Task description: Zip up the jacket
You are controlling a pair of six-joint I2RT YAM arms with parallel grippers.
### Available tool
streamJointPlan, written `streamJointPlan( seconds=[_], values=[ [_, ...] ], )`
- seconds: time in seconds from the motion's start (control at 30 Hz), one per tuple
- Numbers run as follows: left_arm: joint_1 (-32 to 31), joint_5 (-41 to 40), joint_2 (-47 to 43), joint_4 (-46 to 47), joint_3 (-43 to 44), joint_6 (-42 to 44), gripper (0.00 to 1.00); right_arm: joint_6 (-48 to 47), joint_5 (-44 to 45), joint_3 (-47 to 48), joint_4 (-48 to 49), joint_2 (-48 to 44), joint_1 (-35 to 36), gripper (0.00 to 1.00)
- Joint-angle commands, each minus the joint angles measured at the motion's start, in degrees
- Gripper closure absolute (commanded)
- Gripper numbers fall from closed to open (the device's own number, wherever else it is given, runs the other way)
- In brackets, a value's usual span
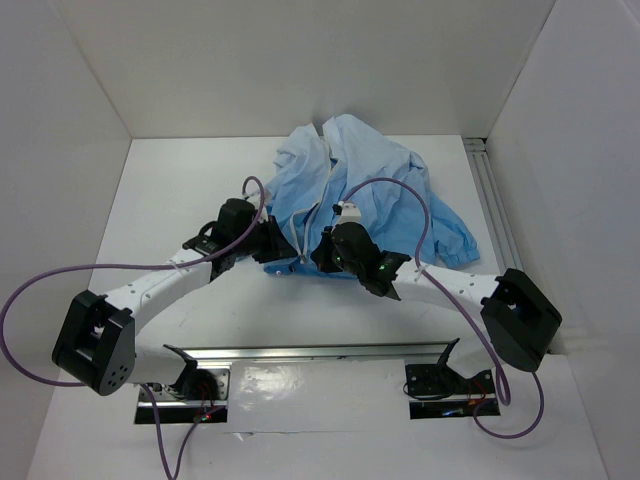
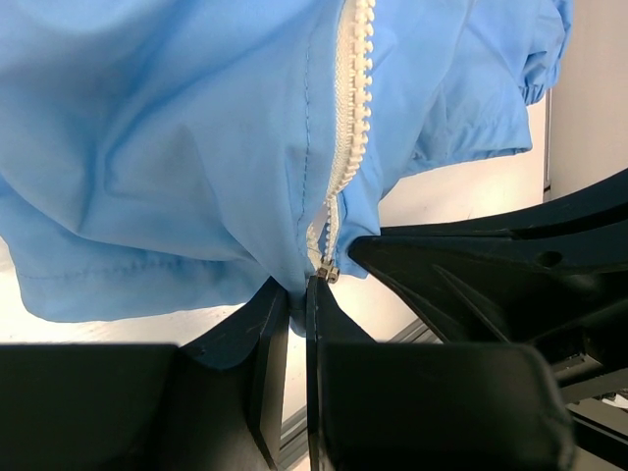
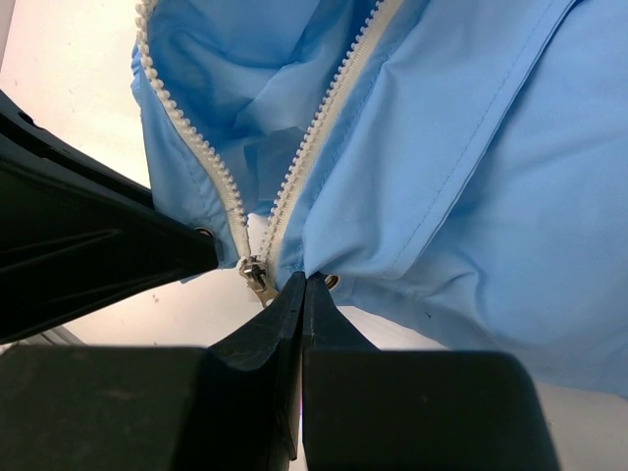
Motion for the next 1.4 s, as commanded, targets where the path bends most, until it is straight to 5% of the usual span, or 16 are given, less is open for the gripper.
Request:
streamJointPlan(
  seconds=[0.0, 1.37],
  values=[
    [0.3, 1.5, 0.0, 2.7, -0.2, -0.7, 1.0, 0.8, 1.1, 0.4, 3.4, -1.7, 0.6, 1.0],
    [0.3, 4.1, 0.5, 2.7, -1.3, 0.9, 1.0, 0.3, 2.5, 2.0, 5.0, -1.0, 0.6, 1.0]
  ],
)
